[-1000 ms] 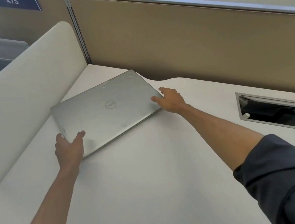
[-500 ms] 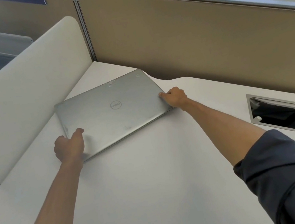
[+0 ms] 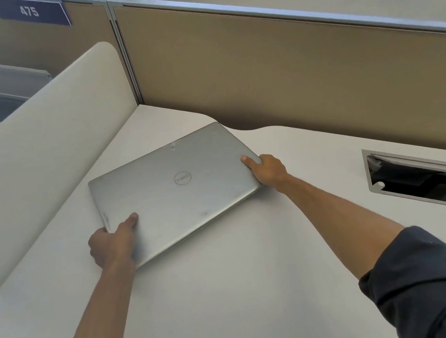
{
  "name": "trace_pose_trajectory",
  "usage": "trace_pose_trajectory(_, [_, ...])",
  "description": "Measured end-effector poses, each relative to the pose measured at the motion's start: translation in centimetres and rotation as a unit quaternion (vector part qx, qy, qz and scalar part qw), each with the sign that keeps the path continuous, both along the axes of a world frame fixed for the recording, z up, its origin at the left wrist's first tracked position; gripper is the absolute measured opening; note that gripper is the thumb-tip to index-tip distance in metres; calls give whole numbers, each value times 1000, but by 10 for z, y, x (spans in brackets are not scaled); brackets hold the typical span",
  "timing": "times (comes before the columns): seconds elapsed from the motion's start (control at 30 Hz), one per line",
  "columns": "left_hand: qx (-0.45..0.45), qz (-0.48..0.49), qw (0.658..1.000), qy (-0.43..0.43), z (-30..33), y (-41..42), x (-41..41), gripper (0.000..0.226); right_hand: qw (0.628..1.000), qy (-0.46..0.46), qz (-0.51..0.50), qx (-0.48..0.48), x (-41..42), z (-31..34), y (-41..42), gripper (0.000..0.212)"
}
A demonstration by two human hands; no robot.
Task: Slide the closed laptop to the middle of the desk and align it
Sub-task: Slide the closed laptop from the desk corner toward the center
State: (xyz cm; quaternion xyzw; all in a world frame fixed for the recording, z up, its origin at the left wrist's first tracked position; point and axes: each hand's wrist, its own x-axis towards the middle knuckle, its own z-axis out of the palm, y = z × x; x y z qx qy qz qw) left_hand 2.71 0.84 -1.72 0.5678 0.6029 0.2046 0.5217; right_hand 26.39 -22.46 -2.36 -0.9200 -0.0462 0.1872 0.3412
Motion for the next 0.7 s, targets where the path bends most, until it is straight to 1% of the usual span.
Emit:
trace_pose_trajectory(0.03, [-10,3,1000,-10,0,-2,-2,44,1000,3,-3,5,-3,0,-4,67])
trace_pose_trajectory(0.13, [-24,4,999,-31,-3,-7,-9,44,1000,9,-12,19,-12,-1,-13,65])
trace_pose_trajectory(0.33, [5,-9,999,-32,-8,-31,-28,37,997,18,-32,61,-35,-3,-45,57])
trace_pose_trajectory(0.7, [12,-40,998,-36,-9,-81,-62,28,996,15,-47,70,-78,-2,-106,56])
